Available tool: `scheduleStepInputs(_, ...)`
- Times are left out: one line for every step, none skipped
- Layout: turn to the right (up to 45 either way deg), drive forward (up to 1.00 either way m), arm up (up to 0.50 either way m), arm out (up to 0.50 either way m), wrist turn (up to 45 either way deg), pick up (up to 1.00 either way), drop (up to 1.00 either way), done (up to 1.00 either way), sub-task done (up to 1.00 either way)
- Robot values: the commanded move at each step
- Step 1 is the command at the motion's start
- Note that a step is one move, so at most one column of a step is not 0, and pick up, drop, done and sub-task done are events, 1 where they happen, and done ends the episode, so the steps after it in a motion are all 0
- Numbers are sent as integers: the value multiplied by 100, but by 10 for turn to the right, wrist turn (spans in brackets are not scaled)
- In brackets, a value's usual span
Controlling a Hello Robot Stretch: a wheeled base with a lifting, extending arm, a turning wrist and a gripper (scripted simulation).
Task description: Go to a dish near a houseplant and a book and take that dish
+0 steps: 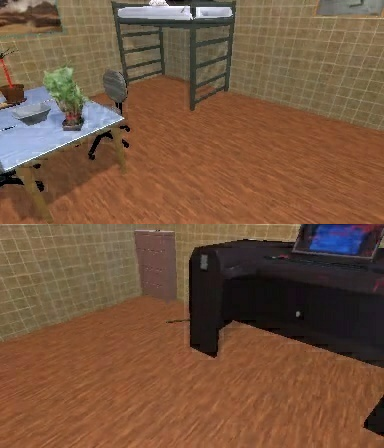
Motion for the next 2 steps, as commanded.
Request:
scheduleStepInputs(0, 100, 0, 0, 0, 0, 0, 0, 0)
scheduleStepInputs(0, 30, 0, 0, 0, 0, 0, 0, 0)
